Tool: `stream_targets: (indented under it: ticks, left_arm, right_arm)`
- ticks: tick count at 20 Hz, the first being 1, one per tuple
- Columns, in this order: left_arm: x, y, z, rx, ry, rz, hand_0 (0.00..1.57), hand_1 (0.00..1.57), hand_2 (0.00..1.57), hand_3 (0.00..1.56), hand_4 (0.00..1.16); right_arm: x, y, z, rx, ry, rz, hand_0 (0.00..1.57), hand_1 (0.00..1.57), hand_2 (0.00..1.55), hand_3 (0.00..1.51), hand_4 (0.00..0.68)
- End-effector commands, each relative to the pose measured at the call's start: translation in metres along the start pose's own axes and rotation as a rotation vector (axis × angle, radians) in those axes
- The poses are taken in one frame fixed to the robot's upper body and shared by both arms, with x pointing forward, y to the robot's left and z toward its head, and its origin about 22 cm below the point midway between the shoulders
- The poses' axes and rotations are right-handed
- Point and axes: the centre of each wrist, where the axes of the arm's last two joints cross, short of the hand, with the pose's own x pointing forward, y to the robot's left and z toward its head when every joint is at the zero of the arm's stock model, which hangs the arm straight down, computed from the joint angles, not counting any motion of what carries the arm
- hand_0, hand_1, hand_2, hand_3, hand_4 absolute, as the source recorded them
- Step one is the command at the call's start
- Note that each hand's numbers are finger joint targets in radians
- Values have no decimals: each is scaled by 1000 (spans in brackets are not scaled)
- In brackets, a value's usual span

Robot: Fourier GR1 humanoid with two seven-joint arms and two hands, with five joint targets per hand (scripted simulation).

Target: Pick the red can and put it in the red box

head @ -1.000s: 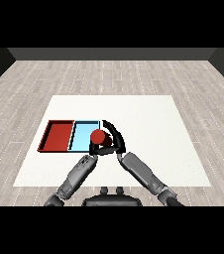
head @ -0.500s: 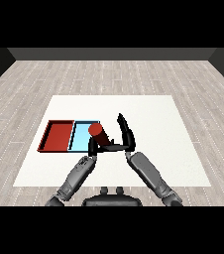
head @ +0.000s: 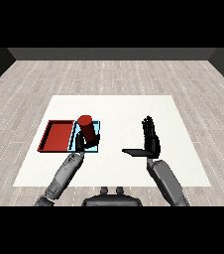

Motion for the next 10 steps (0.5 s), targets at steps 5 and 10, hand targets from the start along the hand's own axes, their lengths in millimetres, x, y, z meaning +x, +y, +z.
stream_targets:
  ticks: [5,10]
  left_arm:
    - [-1,103,-41,143,18,-216,1571,1571,1549,1459,1120]
    - [-26,139,-42,194,110,-239,1571,1571,1571,1491,1124]
  right_arm:
    - [-12,-59,40,-98,69,107,0,0,0,0,0]
    - [-13,-84,34,-133,101,195,0,0,0,0,0]
